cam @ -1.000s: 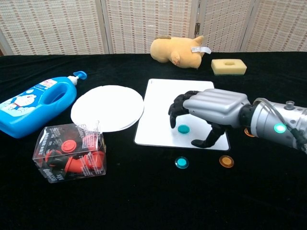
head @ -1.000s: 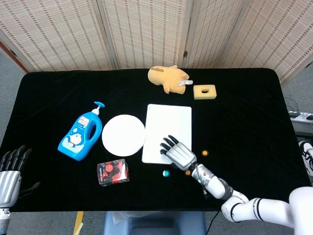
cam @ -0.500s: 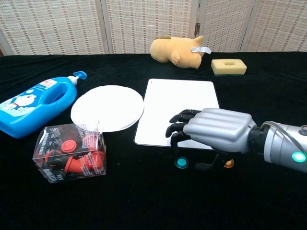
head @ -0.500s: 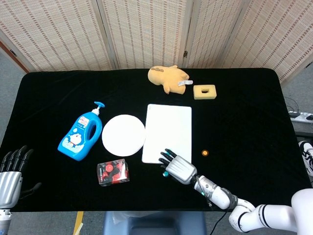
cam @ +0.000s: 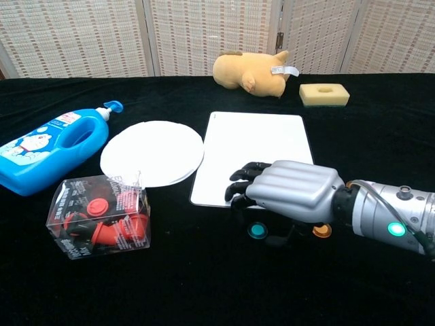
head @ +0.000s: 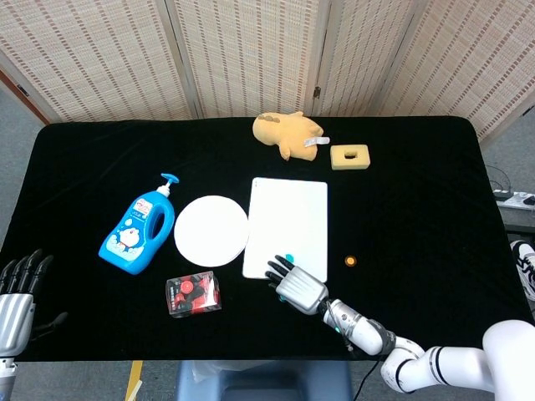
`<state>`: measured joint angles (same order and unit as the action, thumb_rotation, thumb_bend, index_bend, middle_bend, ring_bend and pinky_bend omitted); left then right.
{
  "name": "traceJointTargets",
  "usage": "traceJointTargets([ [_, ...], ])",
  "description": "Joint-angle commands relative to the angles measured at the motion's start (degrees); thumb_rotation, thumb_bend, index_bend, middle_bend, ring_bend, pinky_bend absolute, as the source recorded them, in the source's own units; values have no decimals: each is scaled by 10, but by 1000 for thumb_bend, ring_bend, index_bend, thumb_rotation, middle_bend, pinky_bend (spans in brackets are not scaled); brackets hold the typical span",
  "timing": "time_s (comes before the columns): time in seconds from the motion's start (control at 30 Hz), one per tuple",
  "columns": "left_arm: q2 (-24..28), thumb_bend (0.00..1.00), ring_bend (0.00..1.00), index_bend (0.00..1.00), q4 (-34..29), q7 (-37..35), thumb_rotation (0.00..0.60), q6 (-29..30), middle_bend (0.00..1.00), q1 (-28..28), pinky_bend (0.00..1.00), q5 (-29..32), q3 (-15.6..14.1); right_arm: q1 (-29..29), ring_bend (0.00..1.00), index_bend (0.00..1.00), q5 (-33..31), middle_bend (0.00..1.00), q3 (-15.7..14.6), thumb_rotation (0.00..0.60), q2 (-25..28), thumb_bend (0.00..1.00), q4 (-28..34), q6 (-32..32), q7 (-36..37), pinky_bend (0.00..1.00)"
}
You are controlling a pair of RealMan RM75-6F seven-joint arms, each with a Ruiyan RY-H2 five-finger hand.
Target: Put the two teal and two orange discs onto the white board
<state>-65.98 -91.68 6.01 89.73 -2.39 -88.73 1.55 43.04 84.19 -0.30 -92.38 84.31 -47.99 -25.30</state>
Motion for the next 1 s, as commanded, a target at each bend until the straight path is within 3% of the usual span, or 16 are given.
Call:
traceJointTargets([
  [0.03, -1, 121, 8, 0, 1, -1, 600, 0, 0, 0, 0, 0, 0, 0, 10, 386, -3, 143, 0, 600, -2, 279, -2, 1, -3, 0],
  [0.33, -2, 121, 8, 0, 5, -5, 600, 0, 0, 1, 0, 0, 0, -4, 29, 498, 3, 172, 0, 600, -11, 279, -13, -14, 3, 0],
  [0.6, -2, 120, 8, 0, 6, -5, 600, 0, 0, 1, 0, -1, 0, -8, 32, 509, 15, 176, 7, 600, 8, 280, 8, -39, 10, 0],
  [1.0, -4, 120, 8, 0, 4, -1, 600, -5, 0, -3, 0, -3, -1, -12, 33, 509, -64, 172, 47, 600, 49, 280, -5, -35, -9, 0],
])
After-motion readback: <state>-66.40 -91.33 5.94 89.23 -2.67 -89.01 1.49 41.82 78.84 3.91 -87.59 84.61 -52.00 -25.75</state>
